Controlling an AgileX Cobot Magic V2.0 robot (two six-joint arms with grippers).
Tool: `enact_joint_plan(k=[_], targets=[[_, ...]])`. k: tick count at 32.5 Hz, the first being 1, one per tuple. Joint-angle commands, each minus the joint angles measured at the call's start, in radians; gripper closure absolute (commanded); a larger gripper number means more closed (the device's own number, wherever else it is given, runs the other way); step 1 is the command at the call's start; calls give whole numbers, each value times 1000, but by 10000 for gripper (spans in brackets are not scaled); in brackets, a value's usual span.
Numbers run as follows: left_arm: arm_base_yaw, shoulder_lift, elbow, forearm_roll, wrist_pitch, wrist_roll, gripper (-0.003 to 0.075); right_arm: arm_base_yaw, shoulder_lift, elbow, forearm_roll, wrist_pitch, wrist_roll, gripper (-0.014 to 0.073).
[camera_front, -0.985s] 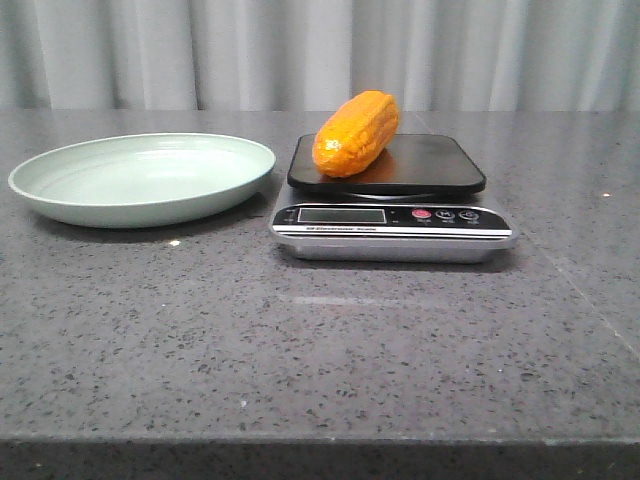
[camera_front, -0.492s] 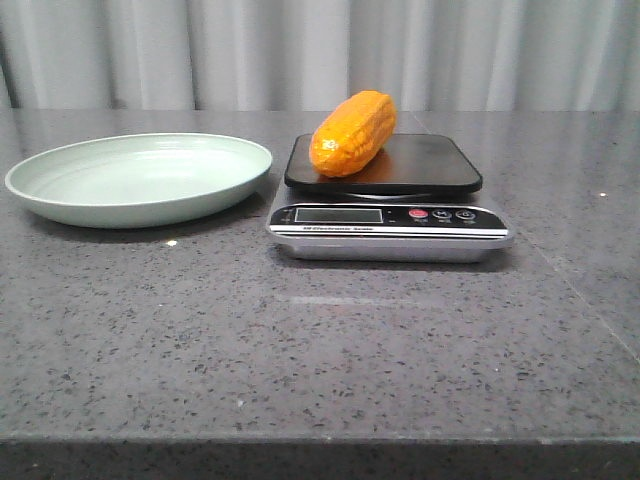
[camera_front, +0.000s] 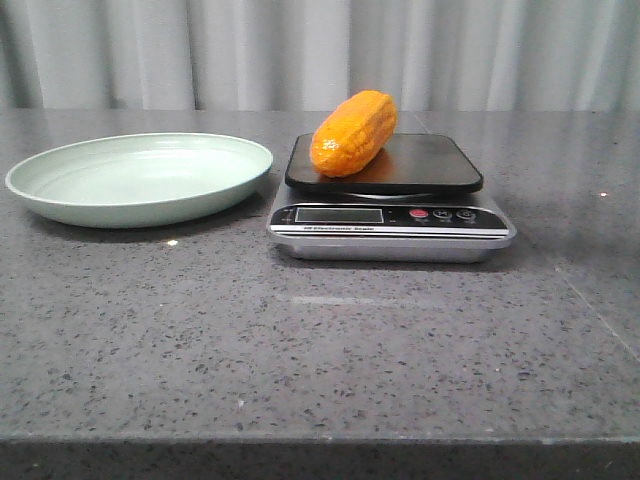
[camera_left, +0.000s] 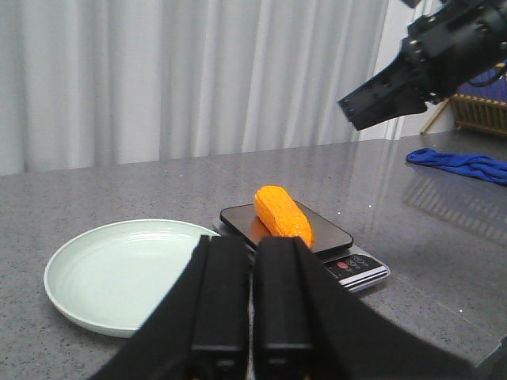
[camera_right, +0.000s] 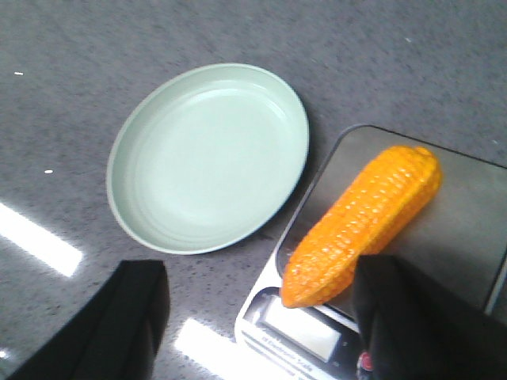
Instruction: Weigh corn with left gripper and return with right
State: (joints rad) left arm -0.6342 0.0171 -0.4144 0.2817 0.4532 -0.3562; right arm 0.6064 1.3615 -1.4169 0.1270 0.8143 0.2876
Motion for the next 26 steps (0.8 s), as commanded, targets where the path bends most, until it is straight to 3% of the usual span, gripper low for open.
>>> enact_joint_plan(k=[1, 5, 15, 26], targets=[[-7, 15, -23, 8, -78, -3, 574, 18, 83, -146, -158, 76, 151, 36], [-7, 15, -23, 8, -78, -3, 574, 40, 215, -293, -274, 203, 279, 36], [-7, 15, -22, 8, -78, -3, 574, 40, 439, -515, -370, 482, 431, 36], [-7, 15, -22, 8, -78, -3, 574, 39, 556, -523, -364, 530, 462, 36]])
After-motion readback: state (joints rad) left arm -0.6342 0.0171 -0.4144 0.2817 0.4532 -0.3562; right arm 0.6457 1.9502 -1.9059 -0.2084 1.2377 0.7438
